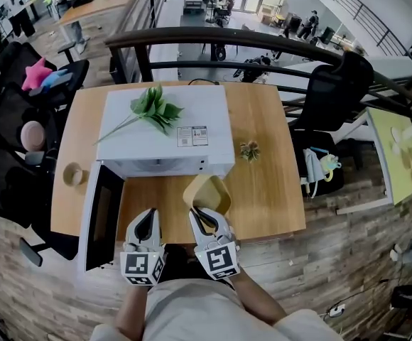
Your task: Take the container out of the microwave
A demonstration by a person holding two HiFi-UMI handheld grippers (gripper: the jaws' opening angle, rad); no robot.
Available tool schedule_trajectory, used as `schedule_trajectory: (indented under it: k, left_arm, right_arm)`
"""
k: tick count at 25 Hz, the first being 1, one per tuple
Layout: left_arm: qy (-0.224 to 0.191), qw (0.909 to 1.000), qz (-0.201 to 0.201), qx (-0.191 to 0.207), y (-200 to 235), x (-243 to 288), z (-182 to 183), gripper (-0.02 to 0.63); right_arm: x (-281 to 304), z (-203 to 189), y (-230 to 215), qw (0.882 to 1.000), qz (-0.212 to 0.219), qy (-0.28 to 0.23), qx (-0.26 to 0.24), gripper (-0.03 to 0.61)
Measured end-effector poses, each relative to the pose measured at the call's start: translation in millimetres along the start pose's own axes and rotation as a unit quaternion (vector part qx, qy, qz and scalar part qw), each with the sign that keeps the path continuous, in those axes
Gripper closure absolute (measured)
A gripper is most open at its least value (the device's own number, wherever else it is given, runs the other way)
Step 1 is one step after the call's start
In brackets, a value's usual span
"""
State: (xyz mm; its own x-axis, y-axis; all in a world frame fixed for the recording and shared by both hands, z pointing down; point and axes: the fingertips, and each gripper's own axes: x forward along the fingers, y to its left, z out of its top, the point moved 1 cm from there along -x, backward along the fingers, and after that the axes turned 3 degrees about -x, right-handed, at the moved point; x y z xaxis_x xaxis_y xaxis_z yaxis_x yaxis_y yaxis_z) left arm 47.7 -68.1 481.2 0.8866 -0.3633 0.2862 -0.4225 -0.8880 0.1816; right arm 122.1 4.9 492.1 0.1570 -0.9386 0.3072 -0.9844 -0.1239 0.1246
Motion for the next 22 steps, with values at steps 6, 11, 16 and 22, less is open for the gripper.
schedule_trajectory:
  k: [6, 11, 16, 22]
  left_arm:
    - [-0.036, 0.9992, -0.007, 0.013, -7, -9, 33, 0.611]
    - [-0.069, 0.9974, -0.022, 0.005, -17, -18, 62, 0.611]
    - [-0.093, 0.9949, -0.021, 0.033, -22, -22, 81, 0.611]
    - [-0.097, 0.9941, -0.015, 0.047, -26, -26, 88, 0.611]
  right_arm:
    - [-18, 28, -12, 0.999, -0.020, -0.031, -0.008, 0.546]
    - [-35, 62, -19, 0.997, -0.036, -0.055, -0.050, 0.546]
    - [-44, 82, -25, 0.995, -0.041, -0.088, -0.033, 0.546]
    - [-48, 92, -28, 0.993, -0.052, -0.087, -0.058, 0.546]
